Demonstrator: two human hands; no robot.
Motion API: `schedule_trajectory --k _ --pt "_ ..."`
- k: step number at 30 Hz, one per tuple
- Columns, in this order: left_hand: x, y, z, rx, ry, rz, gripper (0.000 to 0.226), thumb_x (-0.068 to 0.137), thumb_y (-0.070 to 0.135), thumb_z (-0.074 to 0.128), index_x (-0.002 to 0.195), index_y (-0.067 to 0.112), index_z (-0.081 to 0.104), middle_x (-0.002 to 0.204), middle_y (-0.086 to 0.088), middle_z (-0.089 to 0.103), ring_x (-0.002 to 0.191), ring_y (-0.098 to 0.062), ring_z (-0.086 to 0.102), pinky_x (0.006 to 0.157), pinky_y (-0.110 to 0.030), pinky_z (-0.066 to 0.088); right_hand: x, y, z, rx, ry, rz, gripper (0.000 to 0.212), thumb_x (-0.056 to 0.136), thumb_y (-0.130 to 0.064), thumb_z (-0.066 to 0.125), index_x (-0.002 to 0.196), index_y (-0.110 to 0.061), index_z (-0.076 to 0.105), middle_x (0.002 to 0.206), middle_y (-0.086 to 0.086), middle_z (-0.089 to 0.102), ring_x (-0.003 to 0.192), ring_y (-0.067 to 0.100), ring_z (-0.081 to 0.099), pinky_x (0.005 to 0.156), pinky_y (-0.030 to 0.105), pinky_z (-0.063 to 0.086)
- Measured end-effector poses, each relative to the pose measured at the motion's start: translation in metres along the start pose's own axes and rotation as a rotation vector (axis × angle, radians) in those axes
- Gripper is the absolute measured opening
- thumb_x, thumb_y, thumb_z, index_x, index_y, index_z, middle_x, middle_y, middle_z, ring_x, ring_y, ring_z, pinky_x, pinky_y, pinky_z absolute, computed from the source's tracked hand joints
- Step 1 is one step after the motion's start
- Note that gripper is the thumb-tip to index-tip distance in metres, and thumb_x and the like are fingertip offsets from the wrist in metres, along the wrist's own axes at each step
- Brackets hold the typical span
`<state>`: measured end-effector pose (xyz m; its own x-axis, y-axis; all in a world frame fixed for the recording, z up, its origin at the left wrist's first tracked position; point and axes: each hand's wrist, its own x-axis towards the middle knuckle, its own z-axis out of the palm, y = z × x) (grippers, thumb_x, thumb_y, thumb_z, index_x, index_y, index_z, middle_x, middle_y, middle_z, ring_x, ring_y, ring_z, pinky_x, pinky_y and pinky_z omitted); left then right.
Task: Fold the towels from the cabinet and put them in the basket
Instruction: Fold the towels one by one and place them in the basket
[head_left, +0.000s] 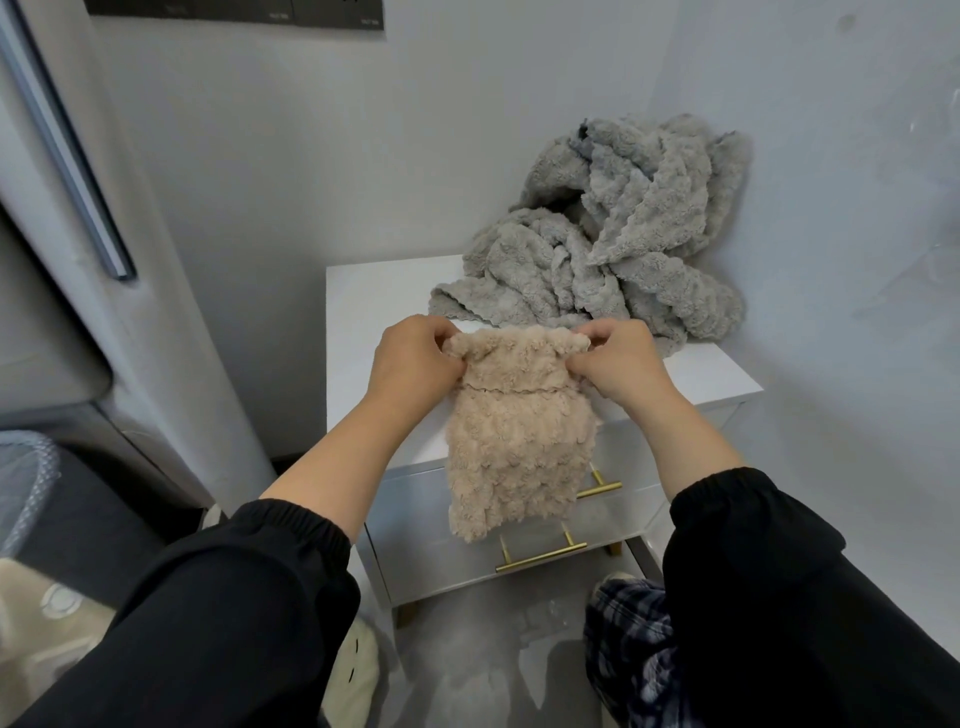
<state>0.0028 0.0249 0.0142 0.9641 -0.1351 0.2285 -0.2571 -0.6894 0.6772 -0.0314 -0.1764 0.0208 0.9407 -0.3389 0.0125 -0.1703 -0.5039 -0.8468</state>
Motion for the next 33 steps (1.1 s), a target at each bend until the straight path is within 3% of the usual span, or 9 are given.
schedule_trajectory --k 4,7,9,13,17,21,24,29,33 --pt "0.0 0.003 -0.001 -0.076 0.104 0.056 0.021 0.078 0.003 0.06 0.08 0.024 0.063 0.09 0.004 0.062 0.082 -0.021 0.06 0.077 -0.033 0.049 0.002 0.0 0.003 0.105 0.079 -0.057 0.024 0.081 0.008 0.061 0.083 -0.016 0.064 0.067 0.003 0.065 0.054 0.01 0.067 0.059 0.033 0.058" --pt "0.001 0.001 0.001 -0.14 0.113 0.06 0.024 0.079 0.005 0.06 0.082 0.028 0.062 0.098 0.003 0.064 0.08 -0.019 0.063 0.079 -0.032 0.049 0.004 0.002 0.006 0.141 0.108 -0.088 0.024 0.082 0.004 0.061 0.087 -0.019 0.065 0.079 0.001 0.068 0.07 0.017 0.071 0.074 0.044 0.059" --pt "0.001 -0.001 0.002 -0.155 0.111 0.067 0.023 0.081 0.005 0.06 0.085 0.028 0.062 0.101 0.004 0.063 0.079 -0.016 0.063 0.078 -0.026 0.048 0.004 0.001 0.005 0.076 0.139 -0.131 0.023 0.08 0.0 0.064 0.087 -0.022 0.065 0.085 -0.001 0.068 0.077 0.02 0.069 0.076 0.04 0.057" --pt "0.001 -0.005 0.004 -0.106 0.055 0.091 0.021 0.081 0.004 0.062 0.086 0.024 0.061 0.1 0.007 0.06 0.077 -0.012 0.06 0.064 -0.003 0.037 0.002 0.005 0.003 -0.078 0.121 -0.2 0.024 0.082 -0.001 0.062 0.095 -0.021 0.065 0.09 0.0 0.066 0.071 0.018 0.059 0.059 0.021 0.046" --pt "0.002 -0.012 0.003 0.053 -0.044 0.142 0.011 0.082 0.009 0.064 0.089 0.018 0.064 0.099 0.007 0.058 0.082 -0.013 0.06 0.072 -0.021 0.041 0.001 0.008 -0.006 -0.209 0.04 -0.229 0.025 0.082 -0.002 0.062 0.1 -0.02 0.066 0.09 -0.004 0.06 0.062 0.004 0.051 0.05 0.009 0.036" --pt "0.003 -0.014 -0.005 0.101 -0.11 0.195 0.013 0.081 0.013 0.064 0.092 0.019 0.067 0.105 0.005 0.06 0.089 -0.014 0.059 0.082 -0.031 0.046 -0.001 0.009 -0.015 -0.27 -0.055 -0.237 0.025 0.079 -0.003 0.067 0.09 -0.026 0.067 0.09 -0.002 0.064 0.067 0.005 0.053 0.059 0.016 0.04" --pt "0.003 -0.015 -0.009 0.12 -0.22 0.211 0.014 0.083 0.018 0.061 0.095 0.02 0.067 0.111 0.005 0.057 0.098 -0.011 0.055 0.087 -0.028 0.043 -0.005 0.009 -0.02 -0.325 -0.123 -0.213 0.02 0.079 -0.009 0.072 0.085 -0.027 0.067 0.085 -0.003 0.062 0.068 0.009 0.053 0.056 0.012 0.039" --pt "0.003 -0.016 -0.006 0.101 -0.255 0.169 0.02 0.093 0.03 0.056 0.093 0.015 0.069 0.115 0.002 0.059 0.107 -0.015 0.053 0.092 -0.029 0.039 -0.011 0.012 -0.023 -0.291 -0.212 -0.2 0.006 0.081 -0.024 0.073 0.084 -0.022 0.069 0.107 -0.002 0.061 0.094 0.017 0.061 0.084 0.031 0.047" --pt "0.001 -0.015 0.0 0.068 -0.254 0.097 0.012 0.091 0.026 0.06 0.088 0.015 0.064 0.11 -0.002 0.062 0.105 -0.019 0.055 0.085 -0.028 0.039 -0.007 0.016 -0.017 -0.261 -0.192 -0.206 0.016 0.092 -0.022 0.061 0.079 -0.015 0.066 0.114 0.009 0.064 0.114 0.021 0.056 0.089 0.03 0.04"
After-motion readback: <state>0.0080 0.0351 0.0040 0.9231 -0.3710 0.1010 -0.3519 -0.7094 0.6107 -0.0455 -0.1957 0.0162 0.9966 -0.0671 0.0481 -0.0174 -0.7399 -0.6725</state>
